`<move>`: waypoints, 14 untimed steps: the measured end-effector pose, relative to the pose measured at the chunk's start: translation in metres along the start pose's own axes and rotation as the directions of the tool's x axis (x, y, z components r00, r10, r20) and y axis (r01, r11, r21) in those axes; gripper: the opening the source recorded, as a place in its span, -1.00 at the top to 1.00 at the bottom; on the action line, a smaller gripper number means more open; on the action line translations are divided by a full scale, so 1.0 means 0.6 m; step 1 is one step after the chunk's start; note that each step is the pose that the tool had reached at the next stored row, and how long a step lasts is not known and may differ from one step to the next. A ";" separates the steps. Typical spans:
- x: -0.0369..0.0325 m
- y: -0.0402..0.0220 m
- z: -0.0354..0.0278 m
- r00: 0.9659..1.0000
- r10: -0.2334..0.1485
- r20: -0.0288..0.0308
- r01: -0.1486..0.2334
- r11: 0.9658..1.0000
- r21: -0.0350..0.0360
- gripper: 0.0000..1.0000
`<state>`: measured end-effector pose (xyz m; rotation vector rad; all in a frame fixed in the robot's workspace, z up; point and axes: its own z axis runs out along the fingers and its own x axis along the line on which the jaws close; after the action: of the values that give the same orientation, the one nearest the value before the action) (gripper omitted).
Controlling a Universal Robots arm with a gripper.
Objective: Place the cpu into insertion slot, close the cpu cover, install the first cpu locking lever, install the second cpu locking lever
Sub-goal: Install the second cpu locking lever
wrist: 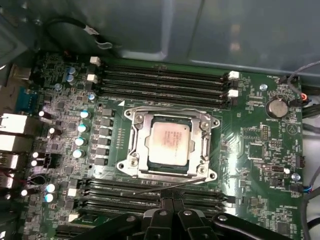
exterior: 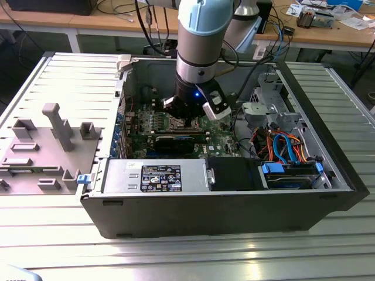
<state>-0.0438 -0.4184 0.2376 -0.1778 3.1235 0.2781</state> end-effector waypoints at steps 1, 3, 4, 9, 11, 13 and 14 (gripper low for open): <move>0.004 0.000 0.001 1.000 0.000 0.000 0.000 1.000 -0.001 0.79; 0.014 -0.001 0.004 1.000 0.000 0.001 0.000 1.000 -0.007 0.79; 0.016 -0.001 0.006 1.000 0.000 0.001 0.000 1.000 -0.008 0.79; 0.030 -0.001 0.017 1.000 -0.005 0.000 0.005 1.000 -0.010 0.79; 0.033 -0.002 0.020 1.000 -0.008 0.000 0.008 1.000 -0.010 0.79; 0.037 -0.001 0.025 1.000 -0.017 -0.002 0.017 1.000 -0.011 0.79; 0.038 -0.001 0.027 1.000 -0.021 -0.003 0.021 1.000 -0.011 0.79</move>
<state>-0.0663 -0.4188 0.2215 -0.2110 3.1213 0.2945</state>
